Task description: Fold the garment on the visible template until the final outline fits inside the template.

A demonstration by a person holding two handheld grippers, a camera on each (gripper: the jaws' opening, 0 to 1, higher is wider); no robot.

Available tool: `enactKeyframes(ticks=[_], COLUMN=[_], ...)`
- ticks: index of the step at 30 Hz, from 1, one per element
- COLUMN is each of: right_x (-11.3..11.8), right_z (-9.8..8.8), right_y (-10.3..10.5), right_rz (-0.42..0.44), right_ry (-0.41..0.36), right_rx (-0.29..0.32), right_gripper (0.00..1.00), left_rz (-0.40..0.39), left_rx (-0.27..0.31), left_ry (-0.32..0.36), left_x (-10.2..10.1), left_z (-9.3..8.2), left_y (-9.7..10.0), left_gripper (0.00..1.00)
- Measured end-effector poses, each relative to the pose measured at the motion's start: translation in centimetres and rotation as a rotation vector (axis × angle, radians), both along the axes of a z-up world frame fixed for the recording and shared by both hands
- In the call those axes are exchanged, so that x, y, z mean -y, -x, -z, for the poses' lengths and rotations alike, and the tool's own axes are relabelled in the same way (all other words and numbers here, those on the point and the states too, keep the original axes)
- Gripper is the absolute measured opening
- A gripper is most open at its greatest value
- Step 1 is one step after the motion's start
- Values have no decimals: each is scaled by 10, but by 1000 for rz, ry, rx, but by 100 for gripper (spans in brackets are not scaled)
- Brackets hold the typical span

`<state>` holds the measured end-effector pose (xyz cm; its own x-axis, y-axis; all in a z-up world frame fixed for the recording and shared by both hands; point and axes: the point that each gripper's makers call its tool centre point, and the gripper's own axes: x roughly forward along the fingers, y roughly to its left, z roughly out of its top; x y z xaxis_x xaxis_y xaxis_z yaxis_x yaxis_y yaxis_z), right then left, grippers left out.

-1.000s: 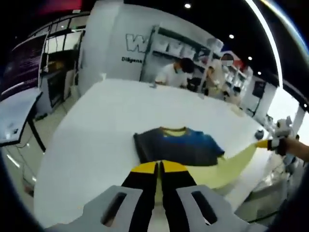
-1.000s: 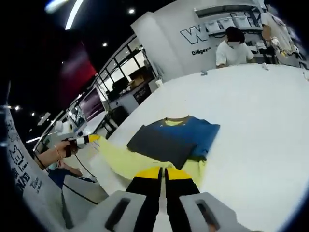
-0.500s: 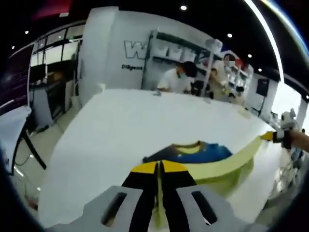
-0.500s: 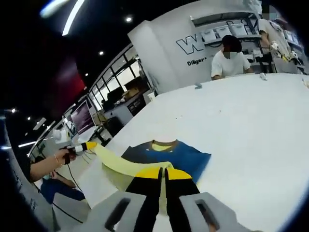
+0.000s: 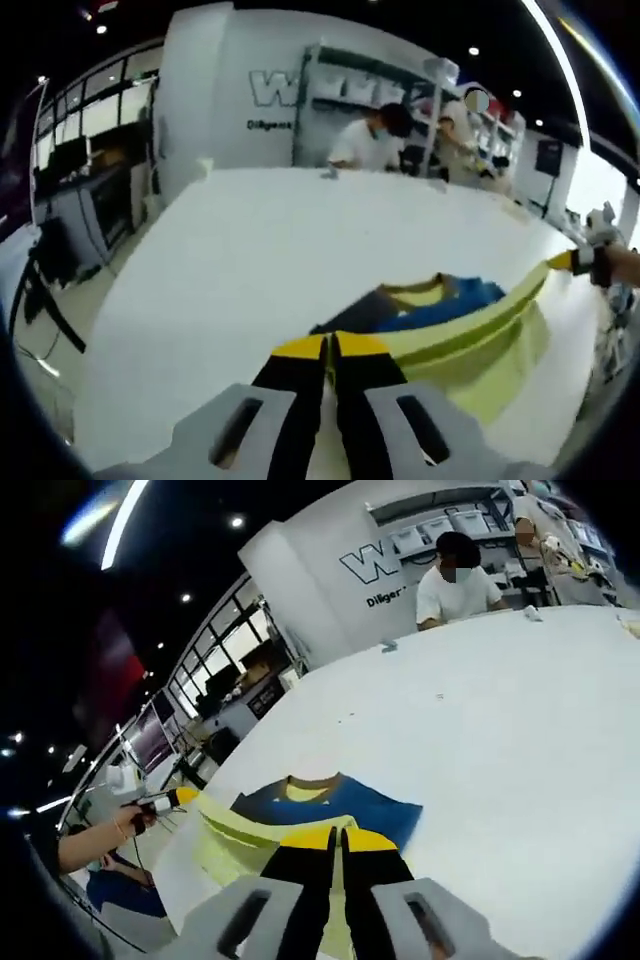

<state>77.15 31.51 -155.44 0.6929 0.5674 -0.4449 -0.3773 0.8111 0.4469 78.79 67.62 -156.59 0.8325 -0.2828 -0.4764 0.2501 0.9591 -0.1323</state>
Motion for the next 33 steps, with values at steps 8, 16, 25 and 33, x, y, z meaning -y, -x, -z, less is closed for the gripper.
enactKeyframes(ticks=[8, 16, 25, 33], right_x=[15, 15, 7, 9], right_z=[35, 23, 46, 71], right_y=[-29, -58, -69, -64], right_rz=[74, 71, 56, 27], right_ry=[-34, -30, 10, 52], right_rx=[-65, -26, -57, -96], right_gripper=[0, 0, 0, 0], left_rz=[-39, -45, -32, 0], left_rx=[-39, -12, -82, -90], left_ry=[11, 35, -16, -2], left_x=[-9, -8, -11, -9], left_z=[32, 27, 63, 75], left_y=[-38, -57, -68, -71], left_gripper=[1, 1, 1, 1])
